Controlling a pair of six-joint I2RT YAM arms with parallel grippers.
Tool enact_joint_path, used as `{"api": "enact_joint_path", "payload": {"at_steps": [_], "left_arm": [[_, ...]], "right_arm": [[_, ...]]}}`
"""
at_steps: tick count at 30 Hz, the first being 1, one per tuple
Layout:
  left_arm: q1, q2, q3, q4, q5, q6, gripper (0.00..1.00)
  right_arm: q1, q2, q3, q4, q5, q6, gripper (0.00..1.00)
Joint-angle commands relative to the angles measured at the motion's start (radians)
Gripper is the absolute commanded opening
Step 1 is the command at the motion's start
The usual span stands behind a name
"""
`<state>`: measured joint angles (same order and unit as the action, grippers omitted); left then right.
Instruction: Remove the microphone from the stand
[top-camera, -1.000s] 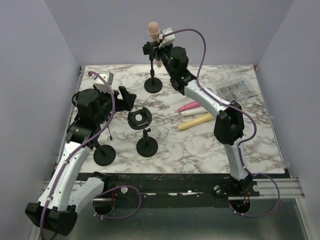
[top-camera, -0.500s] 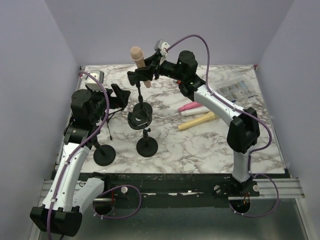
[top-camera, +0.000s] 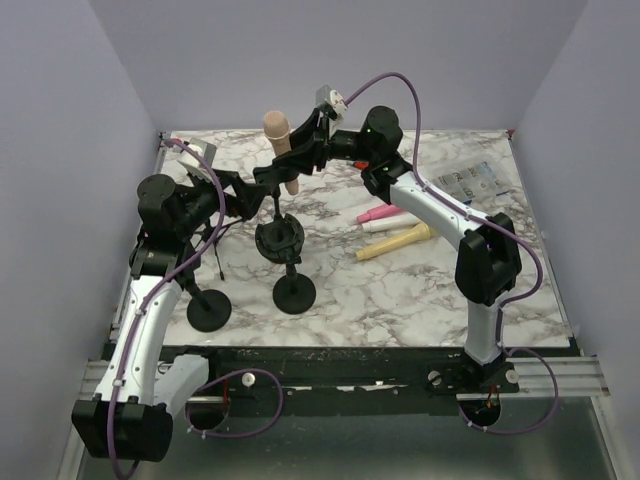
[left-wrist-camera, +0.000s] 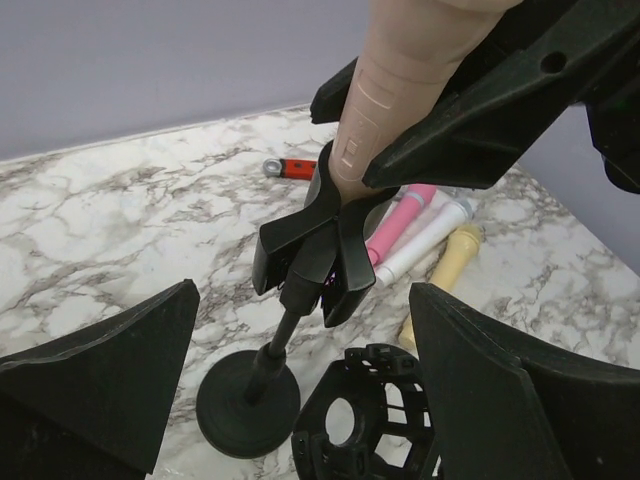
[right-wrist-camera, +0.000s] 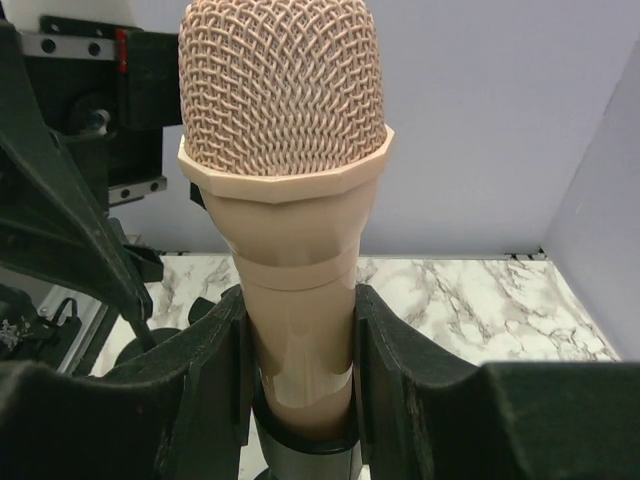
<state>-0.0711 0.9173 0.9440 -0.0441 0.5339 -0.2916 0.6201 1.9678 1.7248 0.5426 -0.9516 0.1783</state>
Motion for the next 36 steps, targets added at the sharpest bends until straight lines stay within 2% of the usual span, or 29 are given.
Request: {"api": "enact_joint_path", "payload": {"at_steps": [1, 9, 11, 12, 13, 14, 15, 19, 25, 28, 29, 30, 31, 32, 36], "left_arm": [[0.007, 0.051, 0.002, 0.073, 0.174, 0.051, 0.9], [-0.02, 0.121, 0.016, 0.076, 0.158, 0.087, 0.9], [-0.041, 0.143, 0.027, 0.076, 0.148, 0.11, 0.87], [-0.046, 0.157, 0.035, 0.073, 0.152, 0.121, 0.73], [-0.046, 0.172, 0.047, 0.057, 0.161, 0.13, 0.5], [-0.046, 0.19, 0.07, 0.025, 0.149, 0.145, 0.12], [-0.046, 0.197, 0.082, -0.006, 0.112, 0.147, 0.0], [-0.043, 0.179, 0.05, 0.02, 0.049, 0.154, 0.0], [-0.042, 0.17, 0.044, 0.017, 0.044, 0.163, 0.0], [-0.041, 0.17, 0.052, 0.008, 0.086, 0.164, 0.0], [-0.038, 0.173, 0.06, 0.0, 0.111, 0.157, 0.07], [-0.031, 0.175, 0.07, -0.003, 0.165, 0.145, 0.35], [-0.03, 0.173, 0.069, 0.002, 0.184, 0.133, 0.58], [-0.029, 0.171, 0.069, 0.01, 0.194, 0.126, 0.97], [-0.014, 0.167, 0.067, 0.019, 0.198, 0.12, 0.99]], "right_arm": [[-0.006, -0.022, -0.026, 0.048, -0.041, 0.097, 0.01], [-0.007, -0.023, -0.027, 0.06, -0.039, 0.114, 0.01], [-0.007, -0.021, -0.027, 0.063, -0.038, 0.119, 0.01], [-0.007, -0.021, -0.027, 0.065, -0.036, 0.119, 0.01], [-0.008, -0.023, -0.028, 0.066, -0.028, 0.119, 0.01], [-0.007, -0.024, -0.031, 0.07, -0.019, 0.119, 0.01], [-0.006, -0.027, -0.031, 0.072, -0.009, 0.118, 0.01], [-0.007, -0.033, -0.031, 0.089, 0.036, 0.129, 0.01], [-0.007, -0.087, -0.089, 0.129, 0.272, 0.104, 0.01], [-0.007, -0.08, -0.066, 0.122, 0.253, 0.099, 0.01], [-0.008, -0.075, -0.058, 0.122, 0.232, 0.099, 0.01], [-0.008, -0.071, -0.054, 0.121, 0.208, 0.099, 0.01], [-0.008, -0.069, -0.052, 0.121, 0.191, 0.099, 0.01], [-0.009, -0.066, -0.051, 0.122, 0.171, 0.099, 0.01], [-0.025, -0.04, -0.049, 0.201, 0.077, 0.184, 0.01]]}}
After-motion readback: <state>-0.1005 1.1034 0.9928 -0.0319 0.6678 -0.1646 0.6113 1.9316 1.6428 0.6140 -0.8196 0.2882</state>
